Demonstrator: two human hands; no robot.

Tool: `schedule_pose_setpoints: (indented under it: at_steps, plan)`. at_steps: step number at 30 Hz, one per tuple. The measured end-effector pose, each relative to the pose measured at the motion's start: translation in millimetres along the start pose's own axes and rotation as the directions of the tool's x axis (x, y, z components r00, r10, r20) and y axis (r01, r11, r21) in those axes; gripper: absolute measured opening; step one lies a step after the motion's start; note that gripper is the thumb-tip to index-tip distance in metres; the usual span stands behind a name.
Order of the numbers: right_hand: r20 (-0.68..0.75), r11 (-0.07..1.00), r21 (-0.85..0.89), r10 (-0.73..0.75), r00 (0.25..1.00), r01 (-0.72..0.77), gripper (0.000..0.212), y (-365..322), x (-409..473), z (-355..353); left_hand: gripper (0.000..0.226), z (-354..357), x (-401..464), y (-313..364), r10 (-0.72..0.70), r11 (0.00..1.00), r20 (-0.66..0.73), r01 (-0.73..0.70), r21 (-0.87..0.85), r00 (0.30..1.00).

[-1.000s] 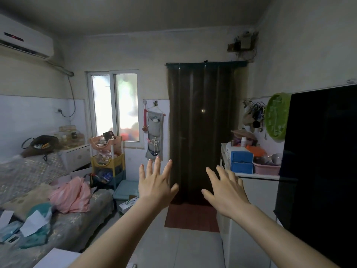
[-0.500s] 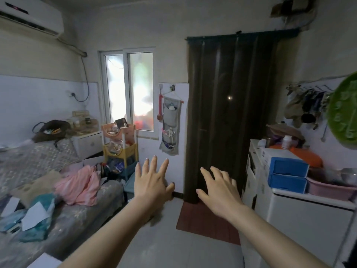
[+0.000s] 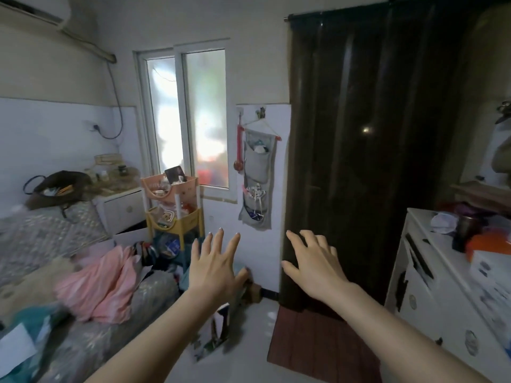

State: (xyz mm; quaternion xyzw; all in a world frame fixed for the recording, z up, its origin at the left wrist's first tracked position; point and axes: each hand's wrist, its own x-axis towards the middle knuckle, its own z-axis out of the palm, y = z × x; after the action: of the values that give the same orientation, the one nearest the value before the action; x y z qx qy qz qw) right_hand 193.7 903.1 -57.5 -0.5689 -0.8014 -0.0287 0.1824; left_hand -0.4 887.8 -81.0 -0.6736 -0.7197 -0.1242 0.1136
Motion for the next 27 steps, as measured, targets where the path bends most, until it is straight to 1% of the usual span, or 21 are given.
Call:
schedule_pose_setpoints:
  at_steps: [6, 9, 11, 14, 18, 21, 27]
  plan:
    - [-0.014, 0.986, 0.083, -0.143, 0.990, 0.143, 0.061, -5.1, 169.3, 70.4, 0.078, 45.4, 138.0, -65.0, -0.138, 0.989, -0.042, 0.140, 0.051, 0.990]
    - [0.011, 0.972, 0.099, -0.215, 0.977, 0.213, 0.061, -15.1, 253.8, 104.9, 0.079, 66.5, 197.8, -95.2, -0.213, 0.977, -0.062, 0.214, 0.020, 0.975]
    - [0.035, 0.964, 0.102, -0.252, 0.967, 0.248, 0.060, -29.0, 307.1, 129.8, 0.078, 86.7, 227.2, -117.4, -0.276, 0.961, -0.050, 0.276, 0.005, 0.960]
    - [0.085, 0.949, 0.122, -0.301, 0.950, 0.290, 0.058, -58.5, 371.6, 164.7, 0.077, 114.8, 256.6, -159.2, -0.364, 0.931, 0.004, 0.364, 0.025, 0.931]
    - [0.073, 0.924, 0.151, -0.365, 0.928, 0.351, 0.059, -105.1, 449.1, 210.4, 0.075, 140.6, 303.2, -235.1, -0.436, 0.899, -0.030, 0.437, 0.016, 0.899]
    - [0.049, 0.913, 0.199, -0.372, 0.927, 0.356, 0.058, -141.0, 500.6, 244.7, 0.076, 161.1, 349.7, -296.3, -0.434, 0.899, -0.035, 0.435, 0.044, 0.900]
    - [0.070, 0.948, 0.192, -0.273, 0.959, 0.256, 0.060, -204.0, 601.3, 296.4, 0.078, 189.0, 456.7, -410.4, -0.347, 0.936, -0.030, 0.348, 0.055, 0.937]
